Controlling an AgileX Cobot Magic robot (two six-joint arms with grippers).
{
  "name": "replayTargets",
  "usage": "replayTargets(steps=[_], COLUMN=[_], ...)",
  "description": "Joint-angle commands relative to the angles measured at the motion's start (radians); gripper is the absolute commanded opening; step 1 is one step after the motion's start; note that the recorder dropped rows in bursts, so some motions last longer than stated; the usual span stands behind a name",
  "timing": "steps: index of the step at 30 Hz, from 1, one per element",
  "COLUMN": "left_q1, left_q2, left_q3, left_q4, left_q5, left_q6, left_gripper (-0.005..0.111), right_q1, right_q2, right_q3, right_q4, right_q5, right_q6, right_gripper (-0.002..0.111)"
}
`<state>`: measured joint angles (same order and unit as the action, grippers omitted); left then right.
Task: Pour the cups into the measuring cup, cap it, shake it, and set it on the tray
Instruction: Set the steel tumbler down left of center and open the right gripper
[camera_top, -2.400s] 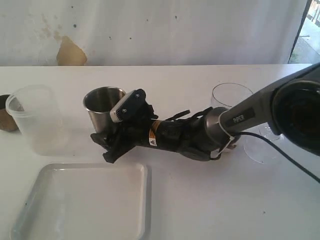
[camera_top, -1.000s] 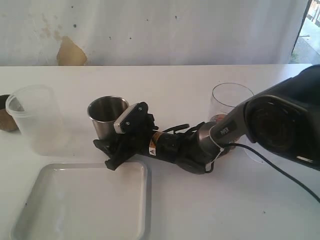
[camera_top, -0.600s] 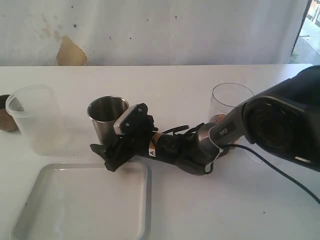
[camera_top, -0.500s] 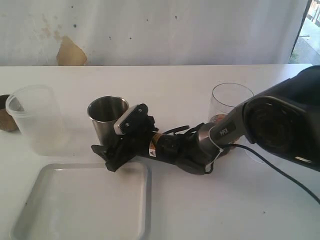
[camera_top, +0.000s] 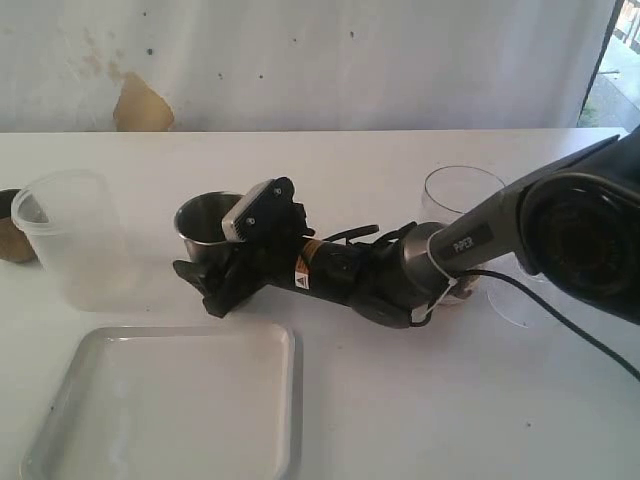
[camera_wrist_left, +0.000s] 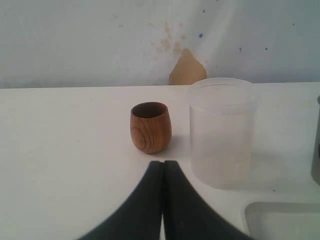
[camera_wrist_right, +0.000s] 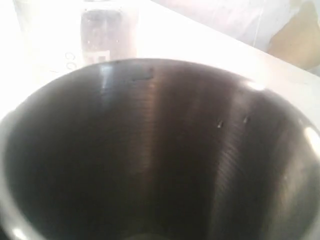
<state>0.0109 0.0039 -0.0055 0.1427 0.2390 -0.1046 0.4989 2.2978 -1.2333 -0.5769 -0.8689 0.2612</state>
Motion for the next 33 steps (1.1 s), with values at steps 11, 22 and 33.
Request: replayTargets(steps=[11, 22, 33], left_q1=[0.004, 0.004, 0.004], left_q2=[-0.004, -0.004, -0.004], left_q3=[0.006, 0.006, 0.006], left_q4=[0.003, 0.003, 0.003], left_q5=[-0.002, -0.002, -0.002], left_q6=[-0.001, -0.001, -0.001], left_gripper=[0.0, 0.0, 0.0], right_q1=[0.001, 0.001, 0.001], right_q2=[-0.023, -0.074, -0.074], right_q3=[-0.002, -0.002, -0.002], right_q4=[-0.019, -0.114, -0.1], right_q5=[0.108, 0.102, 0.096], right_q6=[-0.038, 0.058, 0.055], right_gripper=[0.105, 0.105, 0.105])
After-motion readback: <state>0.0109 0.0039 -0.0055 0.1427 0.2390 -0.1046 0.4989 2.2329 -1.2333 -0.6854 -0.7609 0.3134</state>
